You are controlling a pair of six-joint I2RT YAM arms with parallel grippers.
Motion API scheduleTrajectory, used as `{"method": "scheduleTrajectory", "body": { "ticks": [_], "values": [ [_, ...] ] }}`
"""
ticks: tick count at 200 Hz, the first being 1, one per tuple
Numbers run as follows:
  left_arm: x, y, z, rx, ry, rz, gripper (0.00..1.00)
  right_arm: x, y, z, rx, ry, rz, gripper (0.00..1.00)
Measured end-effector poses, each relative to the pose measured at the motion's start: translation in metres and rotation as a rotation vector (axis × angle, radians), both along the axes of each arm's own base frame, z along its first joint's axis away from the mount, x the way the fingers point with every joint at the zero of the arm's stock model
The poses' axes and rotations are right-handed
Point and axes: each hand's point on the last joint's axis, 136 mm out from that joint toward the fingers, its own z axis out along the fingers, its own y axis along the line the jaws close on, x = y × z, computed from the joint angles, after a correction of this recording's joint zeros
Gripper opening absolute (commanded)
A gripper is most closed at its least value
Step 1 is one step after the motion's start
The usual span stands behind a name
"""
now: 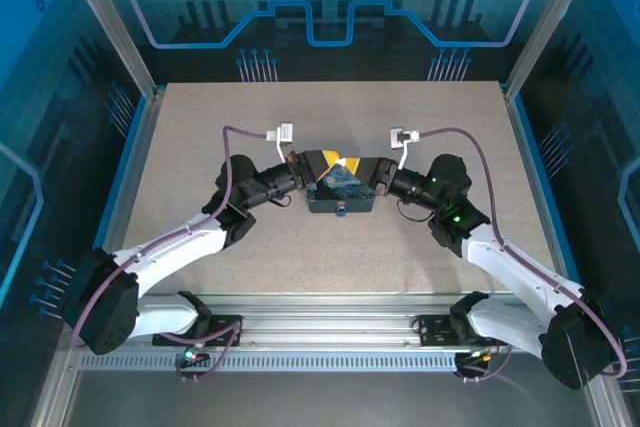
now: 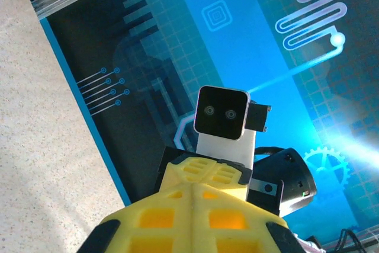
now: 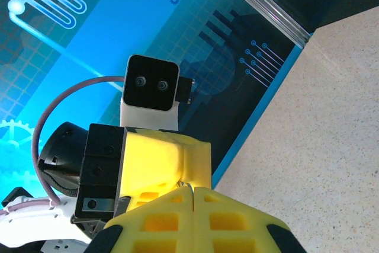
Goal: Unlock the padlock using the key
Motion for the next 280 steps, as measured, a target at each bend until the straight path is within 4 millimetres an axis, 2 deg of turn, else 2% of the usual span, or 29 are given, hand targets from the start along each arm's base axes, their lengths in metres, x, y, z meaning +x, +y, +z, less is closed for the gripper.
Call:
{"method": "scheduleTrajectory", "body": {
  "ticks": [9, 30, 44, 64, 91, 121, 175, 202, 236, 247, 262, 280],
  "values": [
    [0.000, 0.000, 0.000, 0.001, 0.001, 0.000, 0.00, 0.000, 0.000, 0.000, 0.000, 0.000, 0.000, 0.00],
    [0.000, -0.001, -0.003, 0.009, 0.007, -0.003, 0.00, 0.000, -0.001, -0.002, -0.008, 0.004, -0.001, 0.29],
    [0.000, -0.001, -0.007, 0.026, 0.019, -0.002, 0.00, 0.001, -0.005, -0.006, -0.025, 0.016, -0.013, 0.40],
    [0.000, -0.002, -0.011, 0.064, 0.031, -0.005, 0.00, 0.005, -0.016, -0.010, -0.041, 0.034, -0.044, 0.42],
    [-0.003, -0.006, -0.009, 0.099, 0.027, -0.036, 0.00, 0.006, -0.027, -0.010, -0.052, 0.032, -0.046, 0.49],
    [-0.007, -0.009, -0.005, 0.111, 0.020, -0.071, 0.00, 0.000, -0.021, -0.011, -0.066, 0.045, 0.025, 0.49],
    [-0.011, -0.011, -0.006, 0.115, 0.023, -0.094, 0.00, -0.009, -0.013, -0.004, -0.068, 0.017, 0.106, 0.40],
    [-0.011, -0.012, -0.007, 0.117, 0.026, -0.101, 0.00, -0.011, -0.009, -0.007, -0.073, 0.021, 0.129, 0.36],
    [-0.010, -0.013, -0.011, 0.121, 0.033, -0.101, 0.00, -0.013, -0.005, -0.011, -0.081, 0.028, 0.151, 0.29],
    [-0.010, -0.013, -0.011, 0.121, 0.033, -0.101, 0.00, -0.013, -0.004, -0.012, -0.083, 0.029, 0.154, 0.23],
    [-0.010, -0.013, -0.011, 0.121, 0.032, -0.101, 0.00, -0.013, -0.004, -0.013, -0.087, 0.025, 0.156, 0.21],
    [-0.010, -0.013, -0.011, 0.121, 0.033, -0.101, 0.00, -0.014, -0.004, -0.012, -0.087, 0.024, 0.159, 0.13]
  ]
}}
